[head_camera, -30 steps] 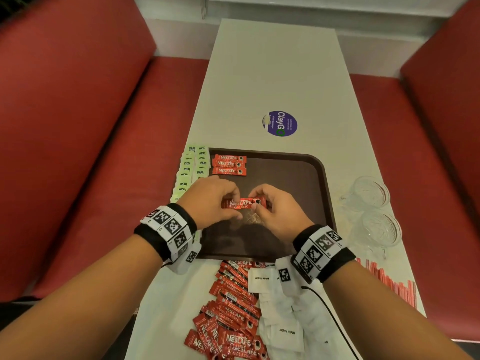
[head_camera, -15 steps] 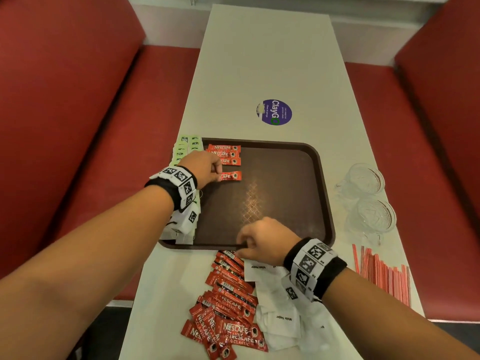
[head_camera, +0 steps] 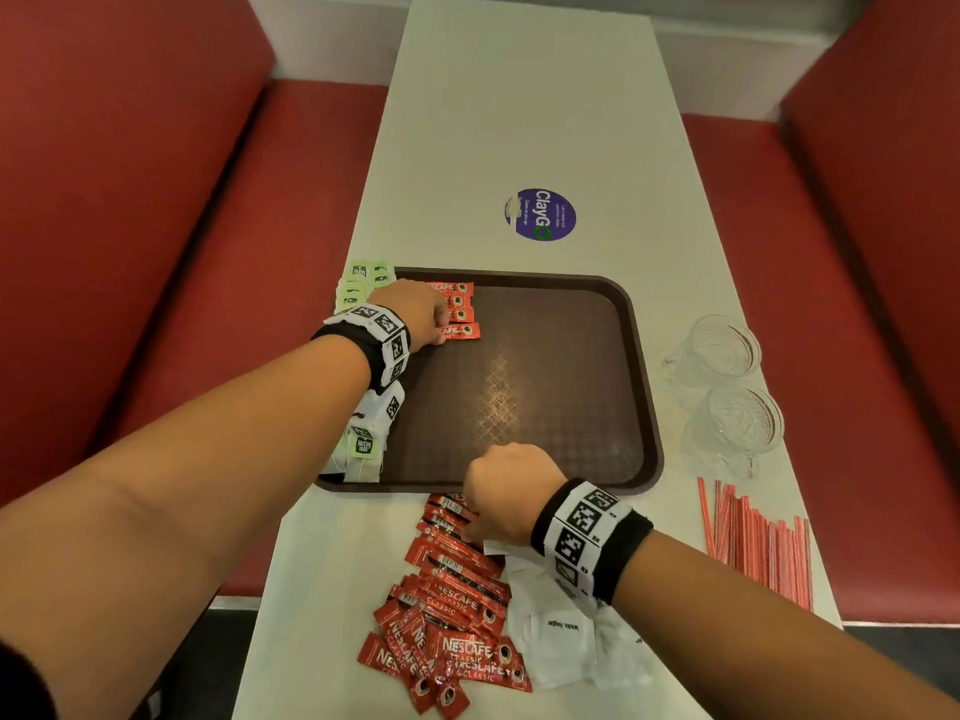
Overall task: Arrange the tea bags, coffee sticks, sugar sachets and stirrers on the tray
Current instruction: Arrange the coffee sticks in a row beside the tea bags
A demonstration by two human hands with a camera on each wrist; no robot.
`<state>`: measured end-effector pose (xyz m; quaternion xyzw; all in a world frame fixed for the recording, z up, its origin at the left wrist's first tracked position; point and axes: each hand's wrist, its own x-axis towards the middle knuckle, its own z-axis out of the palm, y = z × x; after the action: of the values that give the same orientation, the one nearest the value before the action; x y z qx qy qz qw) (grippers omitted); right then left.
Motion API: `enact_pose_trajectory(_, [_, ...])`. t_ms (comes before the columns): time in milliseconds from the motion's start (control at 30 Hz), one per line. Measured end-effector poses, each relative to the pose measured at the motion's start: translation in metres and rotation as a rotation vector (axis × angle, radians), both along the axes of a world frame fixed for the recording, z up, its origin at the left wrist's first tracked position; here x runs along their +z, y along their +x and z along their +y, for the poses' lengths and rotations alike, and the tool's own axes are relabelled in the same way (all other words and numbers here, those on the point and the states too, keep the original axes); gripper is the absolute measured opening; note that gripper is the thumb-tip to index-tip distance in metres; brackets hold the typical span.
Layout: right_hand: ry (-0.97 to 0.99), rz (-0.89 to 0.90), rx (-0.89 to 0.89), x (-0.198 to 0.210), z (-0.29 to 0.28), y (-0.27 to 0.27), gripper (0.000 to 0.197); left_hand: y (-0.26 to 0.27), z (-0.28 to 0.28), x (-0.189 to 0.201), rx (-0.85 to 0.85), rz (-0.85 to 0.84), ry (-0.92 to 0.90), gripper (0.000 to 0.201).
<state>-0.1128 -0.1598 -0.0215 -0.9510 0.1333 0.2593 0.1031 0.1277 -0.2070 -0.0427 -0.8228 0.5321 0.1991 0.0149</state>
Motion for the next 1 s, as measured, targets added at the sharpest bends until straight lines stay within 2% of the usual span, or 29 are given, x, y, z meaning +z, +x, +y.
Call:
enact_pose_trajectory(200, [0.017,-0.003,0.0,-0.002,0.001,0.001,0.033,-0.002,-0.007,0.005,0.0,-0.014,0.063,0.006])
enact_pose_trajectory(300, [0.038,0.003,-0.018,-0.004,0.002,0.001,0.035,-0.002,-0.006,0.006,0.015,-0.023,0.019,0.003])
enact_pose_trajectory(400, [0.072,0.022,-0.047,-0.006,0.005,0.001,0.029,-0.011,0.002,0.015,0.026,0.005,-0.073,0.007])
enact_pose_trajectory(533, [0.165,-0.027,-0.088,-0.002,0.005,0.001,0.017,-0.032,0.033,0.034,0.001,0.068,-0.238,0.009])
enact_pose_trajectory(667, [0.207,-0.169,-0.145,0.009,0.004,-0.008,0.029,-0.055,0.084,0.047,-0.054,0.146,-0.274,0.007])
enact_pose_trajectory(800, [0.193,-0.215,-0.234,0.013,0.003,-0.024,0.017,-0.083,0.132,0.046,-0.139,0.154,-0.225,0.008])
enact_pose_trajectory(900, [0.172,-0.225,-0.331,0.01,0.0,-0.037,0.004,-0.105,0.158,0.034,-0.299,0.148,-0.103,0.013])
enact_pose_trajectory(1000, [0.176,-0.237,-0.384,0.009,0.005,-0.046,0.007,-0.122,0.174,0.019,-0.416,0.159,-0.007,0.018])
